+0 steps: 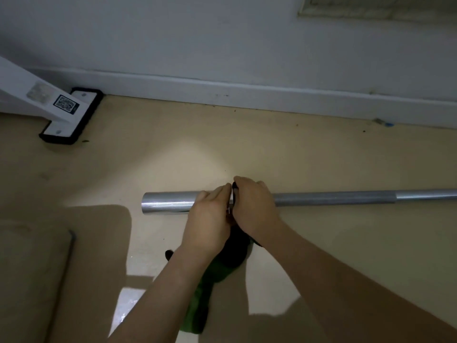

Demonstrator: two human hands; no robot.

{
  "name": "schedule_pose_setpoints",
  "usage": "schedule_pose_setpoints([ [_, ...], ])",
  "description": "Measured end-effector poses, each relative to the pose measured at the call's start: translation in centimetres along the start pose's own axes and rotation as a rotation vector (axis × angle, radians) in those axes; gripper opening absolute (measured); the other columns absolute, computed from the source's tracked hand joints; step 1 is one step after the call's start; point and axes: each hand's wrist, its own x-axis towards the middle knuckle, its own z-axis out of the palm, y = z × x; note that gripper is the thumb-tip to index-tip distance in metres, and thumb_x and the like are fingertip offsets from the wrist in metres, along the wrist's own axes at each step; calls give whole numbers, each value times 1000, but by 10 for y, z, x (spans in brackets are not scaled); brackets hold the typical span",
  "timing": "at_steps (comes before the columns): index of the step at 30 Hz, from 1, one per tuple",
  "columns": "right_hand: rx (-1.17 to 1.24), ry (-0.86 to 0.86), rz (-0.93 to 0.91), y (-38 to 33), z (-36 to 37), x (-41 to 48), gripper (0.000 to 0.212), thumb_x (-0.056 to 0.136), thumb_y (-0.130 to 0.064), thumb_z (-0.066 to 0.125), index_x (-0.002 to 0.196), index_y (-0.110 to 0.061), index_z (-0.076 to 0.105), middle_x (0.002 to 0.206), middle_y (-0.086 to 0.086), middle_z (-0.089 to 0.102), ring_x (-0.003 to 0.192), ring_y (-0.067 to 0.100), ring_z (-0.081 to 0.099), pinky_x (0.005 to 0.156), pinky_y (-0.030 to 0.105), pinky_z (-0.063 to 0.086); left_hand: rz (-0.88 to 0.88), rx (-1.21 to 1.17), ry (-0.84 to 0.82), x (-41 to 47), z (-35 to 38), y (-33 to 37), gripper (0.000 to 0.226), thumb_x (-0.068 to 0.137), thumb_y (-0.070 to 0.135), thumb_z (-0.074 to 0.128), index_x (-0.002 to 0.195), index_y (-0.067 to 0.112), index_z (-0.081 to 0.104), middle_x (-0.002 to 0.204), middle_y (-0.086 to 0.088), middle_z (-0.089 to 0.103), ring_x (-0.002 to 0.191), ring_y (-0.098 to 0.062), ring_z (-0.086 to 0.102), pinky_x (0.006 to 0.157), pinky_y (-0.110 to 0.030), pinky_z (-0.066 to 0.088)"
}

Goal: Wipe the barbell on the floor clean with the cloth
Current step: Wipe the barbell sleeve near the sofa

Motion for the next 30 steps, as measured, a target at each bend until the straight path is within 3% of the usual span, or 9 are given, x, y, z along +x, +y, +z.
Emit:
schedule_pose_setpoints([
  [2, -21, -42, 57, 1, -7, 5, 13, 91, -9, 44, 79, -13, 40, 88, 13, 62, 73, 25, 52, 68, 28, 30, 4, 24, 18, -2, -1, 1, 29, 71, -4, 60, 92, 16, 55, 83, 3, 63, 72, -18, 49, 61, -23, 34],
  [5, 27, -29, 29, 2, -12, -18, 7, 90, -6, 45, 86, -8, 50, 92, 12, 64, 83, 28, 58, 70, 31, 37, 12, 63, 44, -5, 1, 3, 40, 69, -8, 57, 103, 13, 57, 89, 3, 65, 70, -13, 40, 60, -20, 24],
  [8, 21, 8, -21, -3, -14, -40, 26, 92, -9, 43, 113, -9, 59, 101, 7, 66, 89, 24, 59, 74, 25, 38, 32, 60, 61, -13, 4, 0, 53, 67, -10, 55, 114, 15, 57, 94, 5, 65, 70, -12, 38, 59, -20, 25],
  [10, 38, 52, -3, -2, -14, -41, 28, 93, -11, 44, 116, -11, 59, 101, 6, 66, 89, 21, 59, 68, 18, 32, 46, 69, 35, -12, 5, -5, 52, 68, -7, 59, 115, 15, 56, 95, 5, 65, 70, -15, 45, 60, -20, 30],
  [14, 113, -58, 64, -3, -3, -80, 29, 94, -17, 46, 119, -17, 61, 110, 1, 67, 96, 15, 59, 80, 18, 43, 29, 110, -5, 3, 1, -7, 34, 69, 2, 63, 97, 17, 52, 82, 4, 61, 68, -14, 39, 58, -25, 36],
  [19, 270, 338, 165, -3, -16, -30, 28, 94, -14, 48, 119, -18, 58, 96, 2, 64, 86, 17, 58, 74, 22, 43, 12, 105, -72, 17, -6, -6, 20, 71, 13, 63, 86, 15, 50, 78, 2, 59, 69, -18, 42, 57, -32, 39],
  [23, 68, 106, 67, 0, 13, -17, 23, 89, -7, 47, 110, -9, 55, 94, 9, 64, 82, 29, 59, 72, 34, 46, 20, 10, -44, 10, -6, -5, 10, 78, 6, 52, 86, 13, 53, 79, -3, 63, 66, -19, 41, 60, -34, 40],
  [27, 9, 16, -31, 10, 9, -85, 25, 79, -2, 55, 100, -11, 66, 91, 8, 69, 82, 29, 61, 68, 29, 47, 15, 65, -40, 5, -4, -4, 23, 75, 2, 56, 92, 15, 50, 85, 2, 60, 73, -18, 41, 56, -29, 31],
  [30, 155, 266, 69, 0, -6, -66, 32, 89, -5, 47, 116, -14, 62, 94, 3, 68, 81, 23, 59, 68, 27, 45, 34, 48, -28, 6, -7, -3, 23, 73, 0, 54, 92, 13, 53, 83, -1, 62, 73, -24, 48, 58, -29, 30],
])
